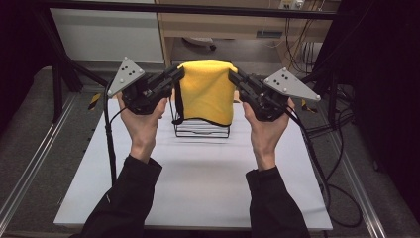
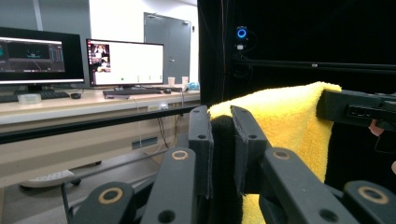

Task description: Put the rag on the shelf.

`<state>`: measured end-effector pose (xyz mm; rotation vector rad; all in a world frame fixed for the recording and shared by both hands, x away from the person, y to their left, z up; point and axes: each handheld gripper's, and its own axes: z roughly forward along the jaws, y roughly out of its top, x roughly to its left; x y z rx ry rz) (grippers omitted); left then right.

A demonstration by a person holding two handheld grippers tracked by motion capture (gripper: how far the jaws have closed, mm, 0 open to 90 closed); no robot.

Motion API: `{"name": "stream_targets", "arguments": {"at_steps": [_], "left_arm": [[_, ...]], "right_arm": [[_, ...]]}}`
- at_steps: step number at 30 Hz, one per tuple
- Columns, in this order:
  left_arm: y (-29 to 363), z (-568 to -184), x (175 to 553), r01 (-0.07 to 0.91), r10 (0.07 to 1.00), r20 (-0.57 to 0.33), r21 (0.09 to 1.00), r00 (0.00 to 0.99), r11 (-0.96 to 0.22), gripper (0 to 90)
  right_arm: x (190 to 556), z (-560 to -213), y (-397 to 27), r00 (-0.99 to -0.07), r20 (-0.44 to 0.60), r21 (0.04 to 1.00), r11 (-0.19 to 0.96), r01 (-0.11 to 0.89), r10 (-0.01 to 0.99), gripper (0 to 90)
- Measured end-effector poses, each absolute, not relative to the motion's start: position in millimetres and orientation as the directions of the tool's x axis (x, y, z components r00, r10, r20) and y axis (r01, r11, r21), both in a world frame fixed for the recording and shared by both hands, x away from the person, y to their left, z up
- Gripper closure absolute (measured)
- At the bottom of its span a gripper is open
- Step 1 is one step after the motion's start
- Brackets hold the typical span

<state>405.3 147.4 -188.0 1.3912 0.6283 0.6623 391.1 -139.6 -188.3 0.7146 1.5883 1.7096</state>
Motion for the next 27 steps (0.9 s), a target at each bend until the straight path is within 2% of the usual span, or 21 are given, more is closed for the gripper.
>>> {"name": "stream_targets", "arguments": {"at_steps": [16,27], "left_arm": [[144,-149,425,-0.078,0.750,0.020,0.996,0.661,0.042,79.2],[145,-133,441,-0.085,0.755,0.003,0.994,0.656,0.069,79.2]], "right_arm": [[414,-156,-140,-0.589,-0.062,0.989,-0.032,-0.147,0.806,83.7],[429,-138,-137,-0.587,-0.065,0.986,-0.039,-0.163,0.807,83.7]]}}
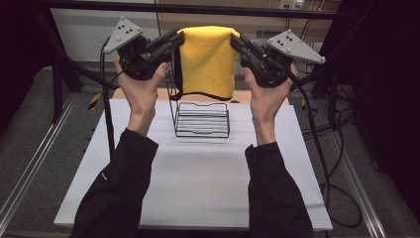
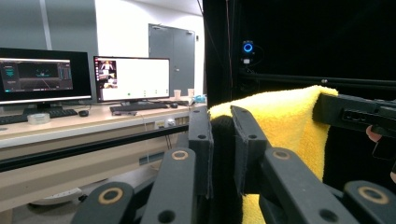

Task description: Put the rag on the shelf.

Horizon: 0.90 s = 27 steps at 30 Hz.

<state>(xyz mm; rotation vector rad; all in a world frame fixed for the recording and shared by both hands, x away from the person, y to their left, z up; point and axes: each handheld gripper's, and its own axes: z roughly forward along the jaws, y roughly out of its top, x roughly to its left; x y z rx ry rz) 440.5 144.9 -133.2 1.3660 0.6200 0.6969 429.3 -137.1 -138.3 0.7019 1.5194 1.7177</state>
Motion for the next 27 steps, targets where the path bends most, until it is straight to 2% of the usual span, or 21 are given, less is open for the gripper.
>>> {"name": "stream_targets", "arguments": {"at_steps": [13,27], "left_arm": [[143,-111,461,-0.101,0.771,0.034,0.994,0.636,0.040,79.2],[142,-108,500,-0.071,0.781,0.020,0.997,0.624,0.031,79.2]], "right_arm": [[451,-120,-134,-0.577,-0.066,0.984,-0.045,-0.175,0.814,83.7],[484,-118,-131,-0.563,-0.064,0.984,-0.041,-0.172,0.824,83.6]]}}
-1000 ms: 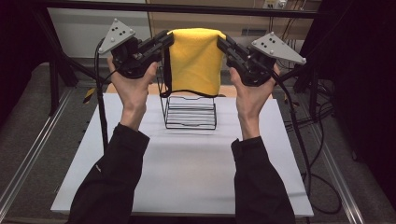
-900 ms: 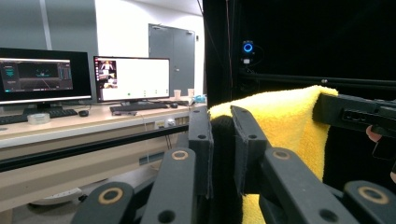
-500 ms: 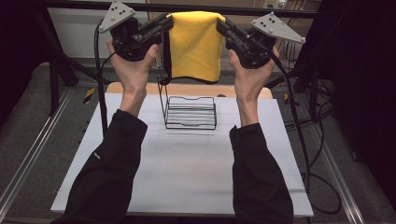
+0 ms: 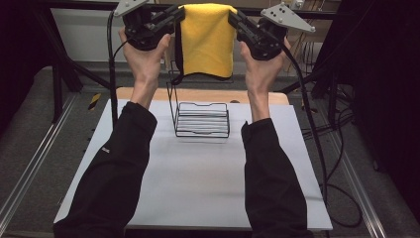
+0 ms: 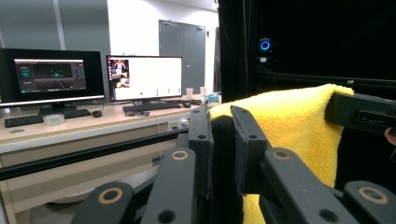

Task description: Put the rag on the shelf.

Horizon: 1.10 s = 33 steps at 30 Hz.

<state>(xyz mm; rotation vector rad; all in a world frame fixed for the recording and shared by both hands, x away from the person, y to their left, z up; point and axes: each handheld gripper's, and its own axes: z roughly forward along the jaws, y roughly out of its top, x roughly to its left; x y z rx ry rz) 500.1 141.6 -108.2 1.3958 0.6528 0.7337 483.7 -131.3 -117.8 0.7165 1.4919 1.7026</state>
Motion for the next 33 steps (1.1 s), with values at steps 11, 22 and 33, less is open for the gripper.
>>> {"name": "stream_targets", "arguments": {"at_steps": [11,22,33], "left_arm": [[136,-96,511,-0.087,0.780,0.051,0.996,0.624,0.005,79.2],[144,-120,519,-0.054,0.787,0.030,0.999,0.617,0.004,79.2],[151,-143,523,-0.030,0.785,0.028,0.999,0.619,-0.012,79.2]], "right_arm": [[495,-112,-137,-0.568,-0.042,0.982,-0.071,-0.174,0.822,83.6],[506,-123,-131,-0.565,-0.080,0.988,-0.008,-0.152,0.821,83.6],[518,-142,-125,-0.572,-0.088,0.993,0.022,-0.120,0.815,83.6]]}}
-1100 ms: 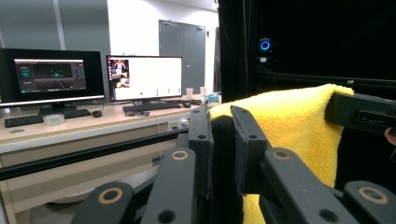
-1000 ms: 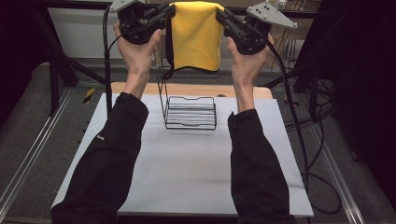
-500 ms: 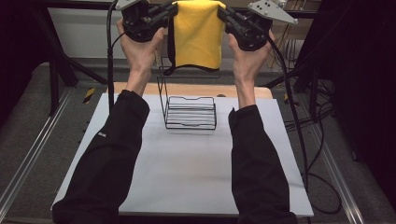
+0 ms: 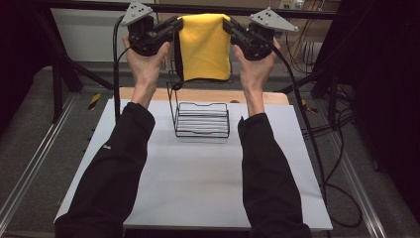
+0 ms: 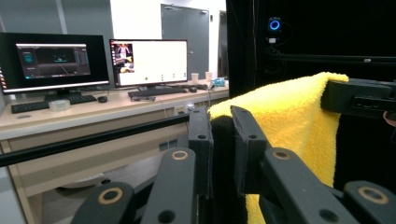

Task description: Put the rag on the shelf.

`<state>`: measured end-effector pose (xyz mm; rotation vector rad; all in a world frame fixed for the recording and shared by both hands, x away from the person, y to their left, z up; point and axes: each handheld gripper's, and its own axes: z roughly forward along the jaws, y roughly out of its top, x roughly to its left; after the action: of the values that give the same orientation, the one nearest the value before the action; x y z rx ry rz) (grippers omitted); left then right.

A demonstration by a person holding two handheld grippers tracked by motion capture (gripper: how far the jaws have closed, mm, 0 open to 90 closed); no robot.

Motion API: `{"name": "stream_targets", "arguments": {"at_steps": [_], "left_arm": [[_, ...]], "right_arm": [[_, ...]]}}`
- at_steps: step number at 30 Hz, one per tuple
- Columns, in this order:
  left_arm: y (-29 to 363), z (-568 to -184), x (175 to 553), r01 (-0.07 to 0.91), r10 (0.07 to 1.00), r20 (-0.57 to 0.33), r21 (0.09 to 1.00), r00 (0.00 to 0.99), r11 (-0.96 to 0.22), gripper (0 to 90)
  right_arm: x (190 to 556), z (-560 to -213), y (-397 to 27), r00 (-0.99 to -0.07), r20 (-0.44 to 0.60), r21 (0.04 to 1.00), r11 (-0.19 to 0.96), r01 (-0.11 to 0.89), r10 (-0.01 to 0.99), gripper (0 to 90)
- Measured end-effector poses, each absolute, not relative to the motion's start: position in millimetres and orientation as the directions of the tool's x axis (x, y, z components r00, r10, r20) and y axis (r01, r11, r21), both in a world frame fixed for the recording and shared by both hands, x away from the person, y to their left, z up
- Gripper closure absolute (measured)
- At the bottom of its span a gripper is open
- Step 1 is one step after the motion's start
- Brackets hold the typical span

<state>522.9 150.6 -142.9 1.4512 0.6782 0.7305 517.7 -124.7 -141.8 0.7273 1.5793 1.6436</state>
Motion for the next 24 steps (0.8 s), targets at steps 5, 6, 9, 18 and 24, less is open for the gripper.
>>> {"name": "stream_targets", "arguments": {"at_steps": [5,6,9,18,24], "left_arm": [[151,-155,522,-0.014,0.780,0.028,1.000,0.625,-0.025,79.2],[152,-158,522,-0.011,0.779,0.028,1.000,0.626,-0.027,79.2],[154,-165,520,-0.002,0.776,0.029,0.999,0.631,-0.036,79.2],[161,-186,513,0.035,0.768,0.015,0.998,0.640,-0.049,79.1],[163,-193,509,0.043,0.761,0.017,0.997,0.648,-0.059,79.1]], "right_arm": [[518,-152,-125,-0.573,-0.091,0.994,0.042,-0.097,0.815,83.6],[518,-153,-125,-0.575,-0.088,0.995,0.042,-0.093,0.813,83.6],[518,-161,-125,-0.583,-0.087,0.996,0.051,-0.078,0.807,83.5],[512,-182,-124,-0.616,-0.077,0.997,0.075,-0.029,0.784,83.1],[509,-189,-125,-0.626,-0.081,0.996,0.093,-0.014,0.776,82.8]]}}
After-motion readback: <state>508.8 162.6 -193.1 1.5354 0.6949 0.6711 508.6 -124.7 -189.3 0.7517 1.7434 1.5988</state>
